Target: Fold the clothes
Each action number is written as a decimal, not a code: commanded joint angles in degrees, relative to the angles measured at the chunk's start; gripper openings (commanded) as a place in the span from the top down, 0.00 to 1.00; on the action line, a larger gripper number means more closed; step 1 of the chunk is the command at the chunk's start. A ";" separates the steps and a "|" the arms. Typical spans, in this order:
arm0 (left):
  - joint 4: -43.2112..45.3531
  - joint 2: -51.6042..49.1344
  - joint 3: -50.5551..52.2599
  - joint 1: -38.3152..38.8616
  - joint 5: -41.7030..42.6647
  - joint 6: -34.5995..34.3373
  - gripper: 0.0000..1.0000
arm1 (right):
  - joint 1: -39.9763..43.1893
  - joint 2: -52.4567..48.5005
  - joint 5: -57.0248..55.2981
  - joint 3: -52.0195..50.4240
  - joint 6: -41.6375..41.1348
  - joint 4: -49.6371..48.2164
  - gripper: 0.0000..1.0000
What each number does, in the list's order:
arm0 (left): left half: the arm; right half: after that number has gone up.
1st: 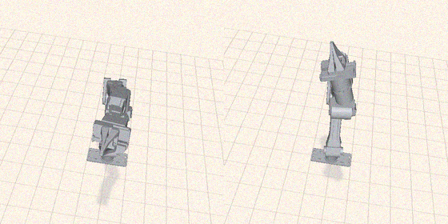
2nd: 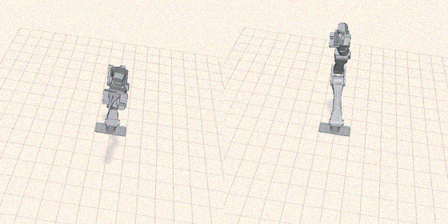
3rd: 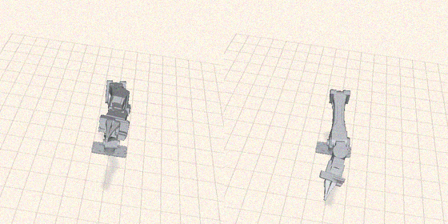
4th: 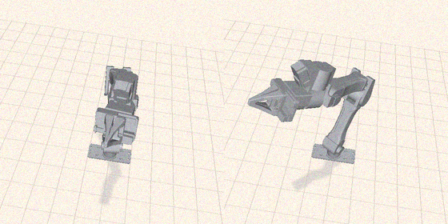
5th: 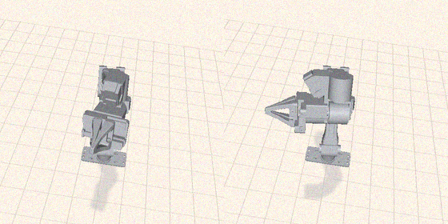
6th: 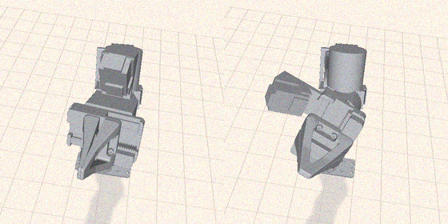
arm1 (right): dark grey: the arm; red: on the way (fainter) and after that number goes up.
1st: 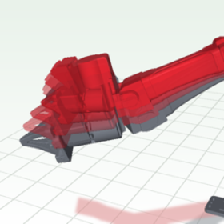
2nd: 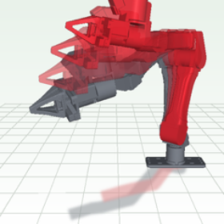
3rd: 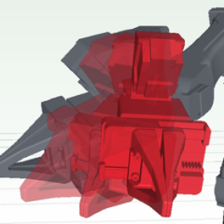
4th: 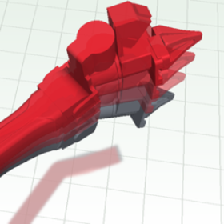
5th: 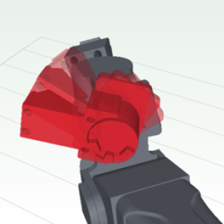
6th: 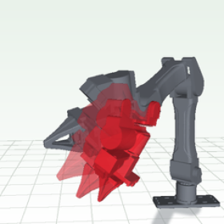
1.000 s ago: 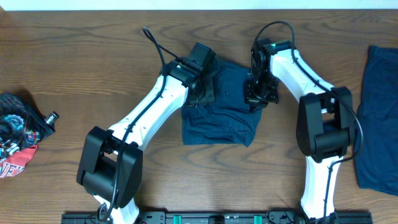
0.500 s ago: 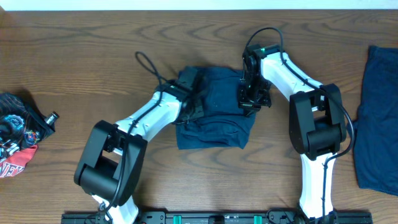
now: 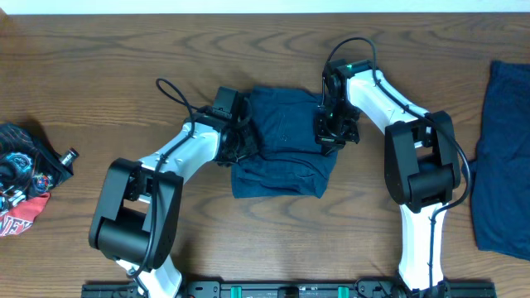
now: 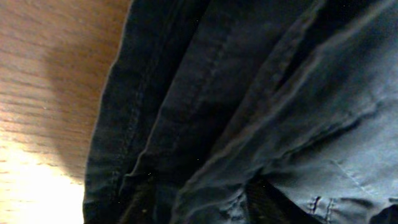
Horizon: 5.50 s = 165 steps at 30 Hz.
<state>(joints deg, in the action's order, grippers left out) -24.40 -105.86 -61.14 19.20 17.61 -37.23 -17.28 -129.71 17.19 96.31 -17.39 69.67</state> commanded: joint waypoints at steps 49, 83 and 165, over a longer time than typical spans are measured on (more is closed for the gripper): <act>12.39 -14.01 -3.58 -13.03 34.71 24.83 0.11 | -0.74 -3.04 -2.99 -0.57 1.16 1.29 0.99; 23.12 -13.07 -3.63 -7.61 34.42 15.76 0.94 | -0.74 -2.56 -2.82 4.37 3.37 2.62 0.99; 30.93 2.99 -4.68 -99.51 26.29 -4.22 0.67 | -13.99 0.46 -3.21 37.03 4.17 19.98 0.99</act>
<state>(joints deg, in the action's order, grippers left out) 6.07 -102.39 -64.84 -79.75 45.12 -41.19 -30.70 -130.43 14.11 132.29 -13.98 89.69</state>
